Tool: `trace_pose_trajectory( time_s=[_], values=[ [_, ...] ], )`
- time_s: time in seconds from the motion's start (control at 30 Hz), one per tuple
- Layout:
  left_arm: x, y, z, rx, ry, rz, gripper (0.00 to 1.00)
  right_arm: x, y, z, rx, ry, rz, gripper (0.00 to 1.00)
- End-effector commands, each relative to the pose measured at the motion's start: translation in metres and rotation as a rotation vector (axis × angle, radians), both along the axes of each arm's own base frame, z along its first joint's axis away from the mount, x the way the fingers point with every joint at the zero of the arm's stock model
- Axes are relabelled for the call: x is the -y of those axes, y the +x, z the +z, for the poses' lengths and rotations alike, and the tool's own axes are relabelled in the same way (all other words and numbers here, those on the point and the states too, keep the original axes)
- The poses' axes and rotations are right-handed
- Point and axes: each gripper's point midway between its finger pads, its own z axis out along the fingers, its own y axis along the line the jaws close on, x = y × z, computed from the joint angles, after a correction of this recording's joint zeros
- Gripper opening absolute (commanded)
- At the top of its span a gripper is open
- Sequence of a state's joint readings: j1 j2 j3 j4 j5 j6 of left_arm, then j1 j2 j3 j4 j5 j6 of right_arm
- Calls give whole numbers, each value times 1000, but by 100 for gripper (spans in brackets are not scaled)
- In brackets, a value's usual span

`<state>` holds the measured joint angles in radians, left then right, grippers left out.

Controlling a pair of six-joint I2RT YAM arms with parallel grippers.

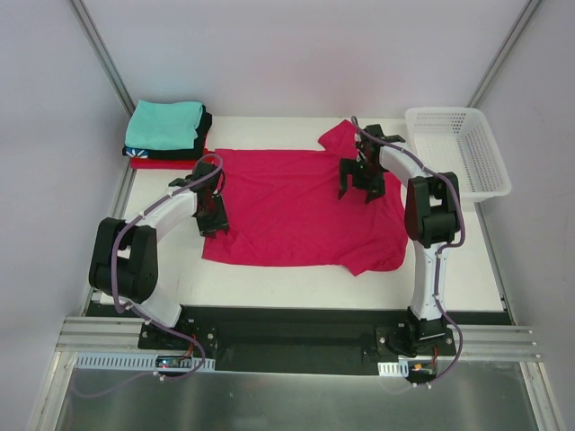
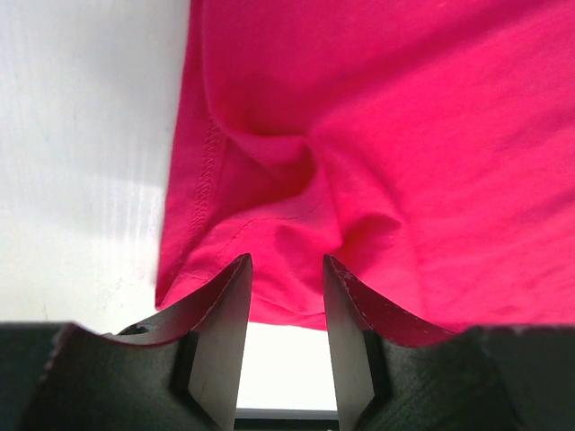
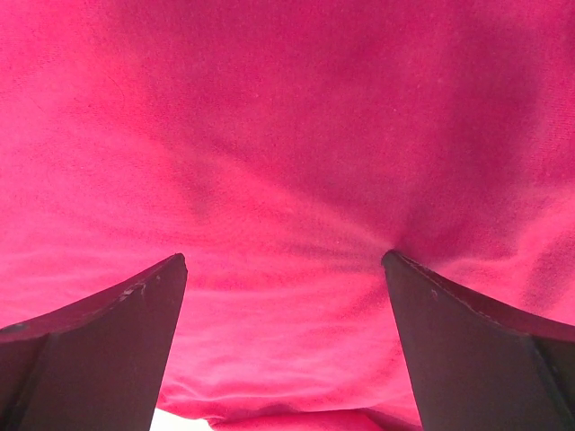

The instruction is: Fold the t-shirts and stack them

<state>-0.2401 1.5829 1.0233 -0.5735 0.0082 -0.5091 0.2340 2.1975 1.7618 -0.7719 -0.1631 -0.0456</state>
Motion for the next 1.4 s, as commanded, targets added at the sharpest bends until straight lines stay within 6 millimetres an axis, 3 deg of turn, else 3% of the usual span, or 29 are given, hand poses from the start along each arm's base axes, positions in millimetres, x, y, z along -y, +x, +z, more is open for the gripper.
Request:
trace_pose_trajectory(
  time_s=[0.0, 0.37, 0.57, 1.0, 1.37],
  values=[
    [-17, -11, -4, -19, 34, 42, 36, 2, -1, 2, -7, -5, 10, 96],
    [-27, -2, -7, -24, 14, 85, 37, 1, -3, 1, -11, 1, 14, 96],
    [-15, -1, -15, -42, -48, 68, 38, 1, -1, 3, -4, 2, 14, 96],
    [-12, -9, -33, -89, -83, 81, 41, 0, -2, 3, -5, 7, 14, 96],
    [-27, 4, -15, -38, -111, 127, 45, -1, -3, 3, -10, 12, 16, 96]
  ],
)
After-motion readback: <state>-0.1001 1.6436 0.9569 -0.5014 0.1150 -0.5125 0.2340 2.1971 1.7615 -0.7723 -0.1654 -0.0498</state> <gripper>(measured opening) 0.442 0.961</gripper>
